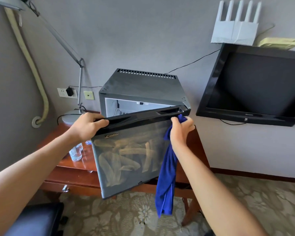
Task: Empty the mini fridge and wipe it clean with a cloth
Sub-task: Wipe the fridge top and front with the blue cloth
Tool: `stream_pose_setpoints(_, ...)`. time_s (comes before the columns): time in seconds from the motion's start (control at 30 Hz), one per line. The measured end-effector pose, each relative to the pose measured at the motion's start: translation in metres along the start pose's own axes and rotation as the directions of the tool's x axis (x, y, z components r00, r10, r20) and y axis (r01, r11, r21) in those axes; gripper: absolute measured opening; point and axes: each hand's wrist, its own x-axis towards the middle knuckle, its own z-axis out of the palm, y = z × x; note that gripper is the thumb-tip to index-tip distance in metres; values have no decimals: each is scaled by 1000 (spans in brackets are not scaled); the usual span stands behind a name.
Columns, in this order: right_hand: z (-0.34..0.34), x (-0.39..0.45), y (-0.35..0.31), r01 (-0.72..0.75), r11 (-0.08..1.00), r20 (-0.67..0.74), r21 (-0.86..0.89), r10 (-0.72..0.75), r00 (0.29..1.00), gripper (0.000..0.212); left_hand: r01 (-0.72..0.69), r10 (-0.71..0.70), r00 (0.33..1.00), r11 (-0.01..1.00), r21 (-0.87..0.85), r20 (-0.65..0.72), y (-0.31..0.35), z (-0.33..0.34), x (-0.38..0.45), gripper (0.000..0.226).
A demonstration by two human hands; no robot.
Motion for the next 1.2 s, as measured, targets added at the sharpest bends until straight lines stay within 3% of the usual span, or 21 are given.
stream_pose_setpoints(0.1,11,-23,6,70,996,-36,52,-69,997,30,-23,24,999,1000,-12,25,-7,-1,10,59)
stream_pose_setpoints(0.23,45,-88,11,203,976,9,75,-204,979,18,-36,37,999,999,-24,40,-14,-1,15,44)
stream_pose_setpoints(0.3,63,-128,18,338,939,107,61,-343,933,17,-39,40,998,999,-28,41,-15,-1,16,41)
stream_pose_setpoints(0.4,73,-153,30,551,835,237,11,-537,809,19,-30,32,999,998,-49,36,-16,-2,20,39)
stream_pose_setpoints(0.5,61,-135,31,619,785,313,-22,-583,750,30,-20,22,999,997,-70,34,-15,-1,23,37)
stream_pose_setpoints(0.6,45,-105,24,505,856,295,-107,-458,839,54,-12,15,999,996,-85,40,-16,-1,26,36)
stream_pose_setpoints(0.73,16,-36,24,249,946,24,-207,-249,968,65,-15,18,999,997,-78,29,-20,-1,29,43)
stream_pose_setpoints(0.87,-8,14,19,82,983,-76,-163,-95,993,48,-15,17,999,996,-85,33,-19,-3,32,46)
stream_pose_setpoints(1.0,-17,38,22,-53,999,-218,5,53,975,42,-19,21,999,998,-67,34,-23,-3,36,51)
stream_pose_setpoints(1.1,-15,35,25,-20,999,-221,45,30,975,33,-18,20,999,998,-57,25,-24,-1,36,52)
stream_pose_setpoints(1.2,5,1,26,102,993,-200,-58,-112,973,21,-19,19,1000,999,-50,6,-21,0,35,51)
